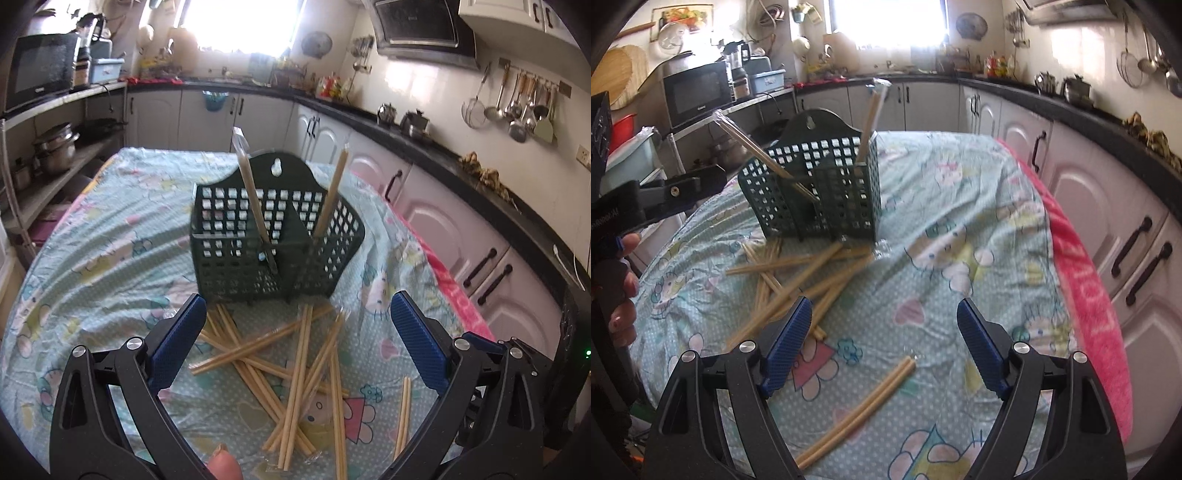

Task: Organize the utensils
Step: 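Move both grippers back down toward the remaining chopsticks on the cloth, then close the right gripper on chopsticks while the left gripper grasps another bundle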

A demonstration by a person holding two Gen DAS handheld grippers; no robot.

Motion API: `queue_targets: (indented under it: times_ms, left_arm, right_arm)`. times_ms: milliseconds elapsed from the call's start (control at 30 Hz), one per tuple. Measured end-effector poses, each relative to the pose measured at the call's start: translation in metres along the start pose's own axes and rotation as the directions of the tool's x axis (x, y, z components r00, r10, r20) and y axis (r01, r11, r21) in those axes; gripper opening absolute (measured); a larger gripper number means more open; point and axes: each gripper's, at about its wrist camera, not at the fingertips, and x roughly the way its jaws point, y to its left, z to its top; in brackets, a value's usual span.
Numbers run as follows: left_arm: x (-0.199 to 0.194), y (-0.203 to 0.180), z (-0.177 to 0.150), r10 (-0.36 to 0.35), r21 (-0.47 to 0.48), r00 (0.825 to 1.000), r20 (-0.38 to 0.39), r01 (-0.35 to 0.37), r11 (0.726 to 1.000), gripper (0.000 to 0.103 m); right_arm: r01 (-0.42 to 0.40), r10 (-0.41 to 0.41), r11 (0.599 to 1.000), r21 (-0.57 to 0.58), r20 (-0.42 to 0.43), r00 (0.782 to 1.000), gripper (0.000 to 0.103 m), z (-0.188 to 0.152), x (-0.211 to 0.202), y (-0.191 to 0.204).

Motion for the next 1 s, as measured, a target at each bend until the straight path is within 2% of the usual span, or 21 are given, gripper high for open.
queue_targets:
  times_ms: [333,433,567,633,867,1000]
  left_arm:
    - [0.04,-0.005,-0.012,-0.009,0.013,0.989,-0.145,0.011,1.0,0.069]
    - [0.055,-0.006,-0.017,-0.022,0.007,0.979,-0.201,0.024,1.0,0.06]
    - [0.073,-0.009,-0.019,-0.025,0.024,0.965,-0.26,0.033,0.999,0.042]
    - [0.082,-0.009,-0.018,-0.034,0.023,0.958,-0.286,0.043,0.999,0.037]
    - [0.11,-0.007,-0.018,-0.054,0.007,0.927,-0.371,0.06,0.998,0.033]
    - [0.122,-0.006,-0.02,-0.073,-0.01,0.912,-0.403,0.075,0.997,0.027]
  right_arm:
    - [-0.011,0.014,0.999,0.037,-0.08,0.997,0.069,-0.015,0.015,-0.009]
    - [-0.019,0.025,0.998,0.053,-0.11,0.994,0.064,-0.021,0.02,-0.01]
    - [-0.031,0.044,0.996,0.087,-0.146,0.988,0.057,-0.027,0.026,-0.015]
    - [-0.038,0.056,0.994,0.107,-0.165,0.985,0.053,-0.03,0.03,-0.018]
    - [-0.054,0.088,0.986,0.156,-0.216,0.972,0.043,-0.037,0.045,-0.021]
    - [-0.066,0.108,0.981,0.181,-0.234,0.966,0.04,-0.039,0.055,-0.022]
